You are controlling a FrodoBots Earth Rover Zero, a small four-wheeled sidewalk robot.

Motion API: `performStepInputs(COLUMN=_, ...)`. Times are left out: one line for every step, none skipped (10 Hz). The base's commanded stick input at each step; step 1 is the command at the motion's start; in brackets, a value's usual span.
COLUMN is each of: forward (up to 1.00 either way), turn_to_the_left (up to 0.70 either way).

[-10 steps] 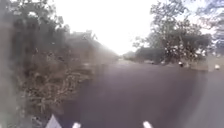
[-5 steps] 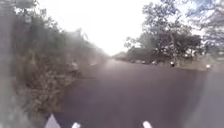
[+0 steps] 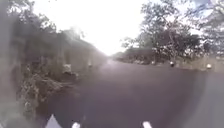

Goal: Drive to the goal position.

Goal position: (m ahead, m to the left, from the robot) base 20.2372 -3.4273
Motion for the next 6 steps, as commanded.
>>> performStepInputs(forward=0.70, turn_to_the_left=0.00)
performStepInputs(forward=0.70, turn_to_the_left=0.00)
performStepInputs(forward=0.70, turn_to_the_left=0.00)
performStepInputs(forward=0.70, turn_to_the_left=0.00)
performStepInputs(forward=0.70, turn_to_the_left=0.00)
performStepInputs(forward=0.70, turn_to_the_left=0.00)
